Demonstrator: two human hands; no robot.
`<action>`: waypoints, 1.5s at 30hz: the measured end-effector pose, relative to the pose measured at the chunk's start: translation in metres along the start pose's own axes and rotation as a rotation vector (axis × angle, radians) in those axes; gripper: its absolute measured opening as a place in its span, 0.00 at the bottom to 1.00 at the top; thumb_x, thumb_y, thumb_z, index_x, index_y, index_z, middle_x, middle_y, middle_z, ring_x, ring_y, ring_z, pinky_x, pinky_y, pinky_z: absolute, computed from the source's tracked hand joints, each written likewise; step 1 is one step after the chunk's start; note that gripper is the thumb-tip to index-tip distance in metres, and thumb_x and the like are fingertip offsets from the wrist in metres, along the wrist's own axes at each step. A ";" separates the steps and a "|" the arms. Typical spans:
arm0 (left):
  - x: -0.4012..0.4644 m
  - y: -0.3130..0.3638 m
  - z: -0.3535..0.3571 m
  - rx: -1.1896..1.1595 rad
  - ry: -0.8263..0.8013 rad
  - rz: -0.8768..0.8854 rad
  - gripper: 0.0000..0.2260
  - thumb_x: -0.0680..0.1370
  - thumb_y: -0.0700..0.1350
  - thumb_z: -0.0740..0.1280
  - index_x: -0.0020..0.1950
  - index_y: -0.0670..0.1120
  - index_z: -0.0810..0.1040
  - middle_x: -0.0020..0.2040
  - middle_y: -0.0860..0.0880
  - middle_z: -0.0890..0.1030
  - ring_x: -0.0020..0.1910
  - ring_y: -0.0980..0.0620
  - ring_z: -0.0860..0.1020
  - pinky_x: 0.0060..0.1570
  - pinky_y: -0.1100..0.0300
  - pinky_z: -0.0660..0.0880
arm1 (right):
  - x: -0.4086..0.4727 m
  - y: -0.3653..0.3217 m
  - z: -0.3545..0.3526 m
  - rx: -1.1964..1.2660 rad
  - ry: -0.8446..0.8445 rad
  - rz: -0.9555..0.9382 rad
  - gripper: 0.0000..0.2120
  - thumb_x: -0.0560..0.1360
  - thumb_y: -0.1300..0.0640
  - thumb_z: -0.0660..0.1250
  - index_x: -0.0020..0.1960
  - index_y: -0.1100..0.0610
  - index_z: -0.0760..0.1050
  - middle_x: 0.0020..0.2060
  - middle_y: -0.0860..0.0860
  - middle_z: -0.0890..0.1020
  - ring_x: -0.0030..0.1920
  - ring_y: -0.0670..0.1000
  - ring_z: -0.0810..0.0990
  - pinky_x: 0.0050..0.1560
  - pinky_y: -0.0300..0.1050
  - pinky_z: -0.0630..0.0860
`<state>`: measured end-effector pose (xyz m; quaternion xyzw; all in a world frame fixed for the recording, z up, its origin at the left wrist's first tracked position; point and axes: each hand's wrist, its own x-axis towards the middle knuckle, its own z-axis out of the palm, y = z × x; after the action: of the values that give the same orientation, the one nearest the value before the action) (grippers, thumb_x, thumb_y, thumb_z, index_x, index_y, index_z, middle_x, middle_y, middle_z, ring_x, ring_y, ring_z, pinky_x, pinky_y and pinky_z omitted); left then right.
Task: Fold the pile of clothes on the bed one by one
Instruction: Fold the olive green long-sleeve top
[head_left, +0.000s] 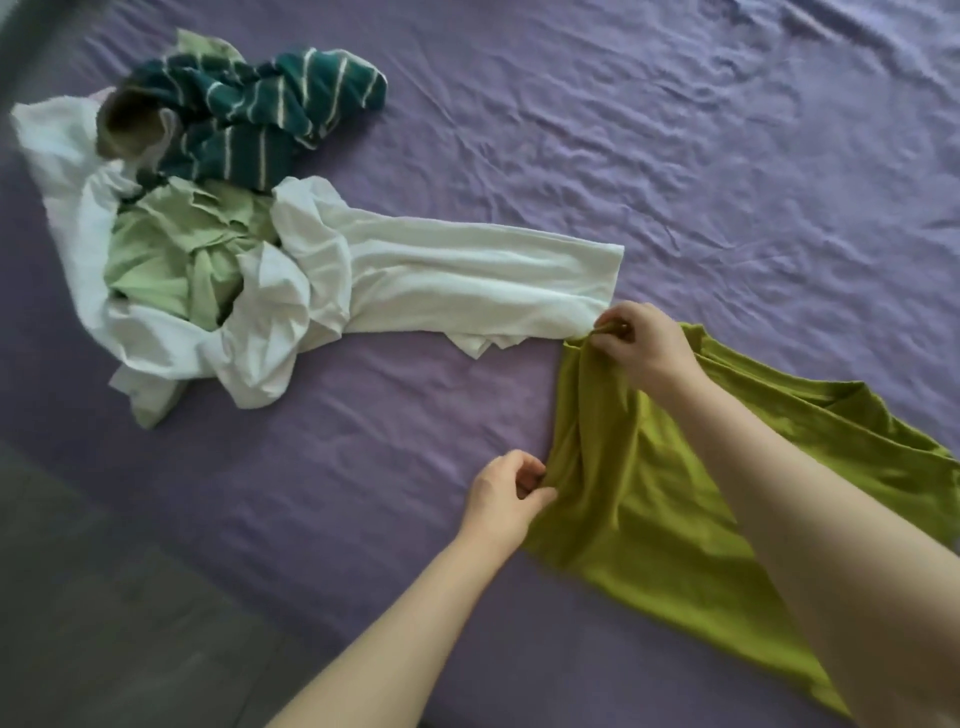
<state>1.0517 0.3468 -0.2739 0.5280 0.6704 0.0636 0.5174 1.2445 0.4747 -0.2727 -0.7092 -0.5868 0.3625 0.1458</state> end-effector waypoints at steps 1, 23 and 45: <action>-0.001 -0.004 -0.001 0.065 -0.021 0.000 0.10 0.73 0.47 0.72 0.52 0.47 0.78 0.48 0.49 0.77 0.45 0.54 0.76 0.48 0.65 0.73 | -0.001 -0.001 -0.002 0.023 0.007 0.007 0.08 0.72 0.60 0.70 0.51 0.57 0.78 0.49 0.56 0.78 0.48 0.53 0.76 0.49 0.40 0.68; 0.004 0.011 -0.003 -0.110 0.062 -0.031 0.14 0.78 0.44 0.65 0.64 0.46 0.73 0.54 0.50 0.77 0.51 0.53 0.76 0.57 0.58 0.73 | -0.076 0.009 0.017 0.073 0.231 0.019 0.23 0.78 0.64 0.60 0.72 0.58 0.64 0.72 0.55 0.65 0.73 0.53 0.61 0.73 0.46 0.57; -0.022 0.092 0.055 -0.329 -0.575 0.109 0.38 0.74 0.38 0.70 0.75 0.60 0.53 0.69 0.53 0.70 0.64 0.55 0.72 0.61 0.62 0.73 | -0.094 0.041 -0.049 0.008 0.069 -0.086 0.28 0.73 0.68 0.58 0.66 0.44 0.72 0.66 0.46 0.71 0.61 0.49 0.74 0.55 0.42 0.73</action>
<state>1.1503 0.3447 -0.2275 0.4688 0.4484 0.0467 0.7596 1.3034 0.3865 -0.2328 -0.6947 -0.6101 0.3334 0.1843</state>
